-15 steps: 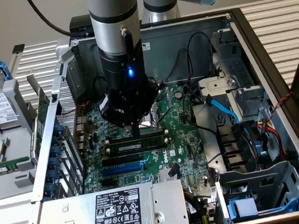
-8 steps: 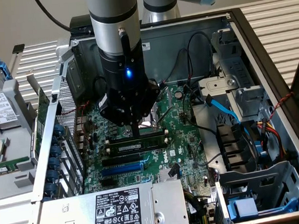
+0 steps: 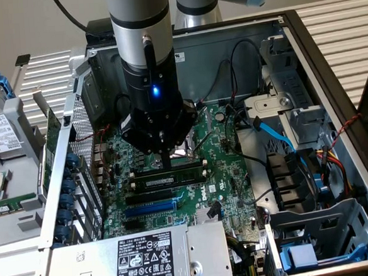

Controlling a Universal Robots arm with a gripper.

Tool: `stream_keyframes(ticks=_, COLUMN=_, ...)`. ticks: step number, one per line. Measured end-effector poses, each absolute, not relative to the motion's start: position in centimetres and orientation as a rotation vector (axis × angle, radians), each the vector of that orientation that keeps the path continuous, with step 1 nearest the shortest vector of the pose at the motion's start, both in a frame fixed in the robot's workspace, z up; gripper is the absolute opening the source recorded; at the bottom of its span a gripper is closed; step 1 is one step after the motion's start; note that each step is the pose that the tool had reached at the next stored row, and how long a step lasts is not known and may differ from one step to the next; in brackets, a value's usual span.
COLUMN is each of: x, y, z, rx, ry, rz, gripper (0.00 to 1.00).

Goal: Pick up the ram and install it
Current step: 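Press down the ram until it locks into place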

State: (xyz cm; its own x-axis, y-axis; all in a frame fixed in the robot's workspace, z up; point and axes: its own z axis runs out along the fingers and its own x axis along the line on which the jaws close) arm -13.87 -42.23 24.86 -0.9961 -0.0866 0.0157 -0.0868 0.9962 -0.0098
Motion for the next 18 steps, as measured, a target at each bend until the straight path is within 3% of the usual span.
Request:
stream_keyframes(ticks=9, x=-13.87, y=-42.19, z=24.86, rx=0.018, ry=-3.126, rz=0.017, gripper=0.11)
stream_keyframes(ticks=14, x=-13.87, y=-42.18, z=24.87, rx=-0.003, ry=-3.127, rz=0.057, gripper=0.11)
stream_keyframes(ticks=18, x=-13.88, y=-42.15, z=24.87, rx=-0.017, ry=-3.127, rz=0.059, gripper=0.11)
